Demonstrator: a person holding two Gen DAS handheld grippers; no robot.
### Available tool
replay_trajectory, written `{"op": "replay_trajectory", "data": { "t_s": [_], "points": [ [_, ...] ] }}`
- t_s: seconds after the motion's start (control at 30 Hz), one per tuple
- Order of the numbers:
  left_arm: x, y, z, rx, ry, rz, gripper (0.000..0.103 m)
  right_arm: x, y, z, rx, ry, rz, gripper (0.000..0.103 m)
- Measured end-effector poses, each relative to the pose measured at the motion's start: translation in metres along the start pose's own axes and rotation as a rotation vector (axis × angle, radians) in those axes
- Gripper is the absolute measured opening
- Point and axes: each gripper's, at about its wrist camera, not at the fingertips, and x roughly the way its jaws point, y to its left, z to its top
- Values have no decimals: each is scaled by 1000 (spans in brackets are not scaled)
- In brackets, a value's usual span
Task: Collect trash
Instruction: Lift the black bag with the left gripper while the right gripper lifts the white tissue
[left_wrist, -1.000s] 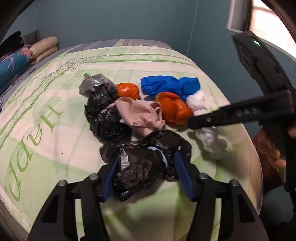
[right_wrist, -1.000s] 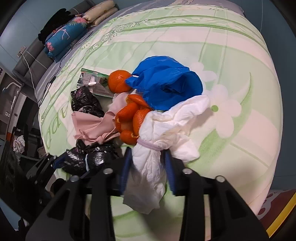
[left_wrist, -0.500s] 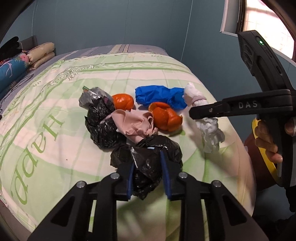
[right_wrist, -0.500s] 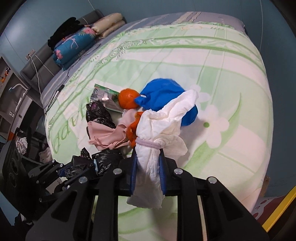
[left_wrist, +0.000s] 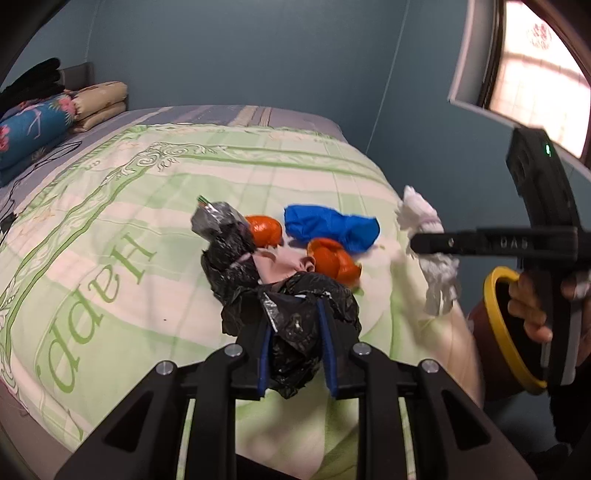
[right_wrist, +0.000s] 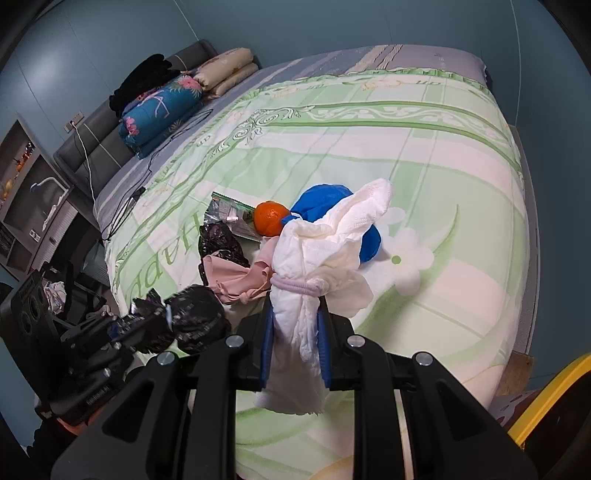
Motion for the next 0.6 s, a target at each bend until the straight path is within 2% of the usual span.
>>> {"op": "replay_trajectory", "data": {
  "t_s": [0.6],
  "points": [
    [-41,20,14,-121,-102,48,21,-53,11,-5,-52,-80,25,19]
  ]
}}
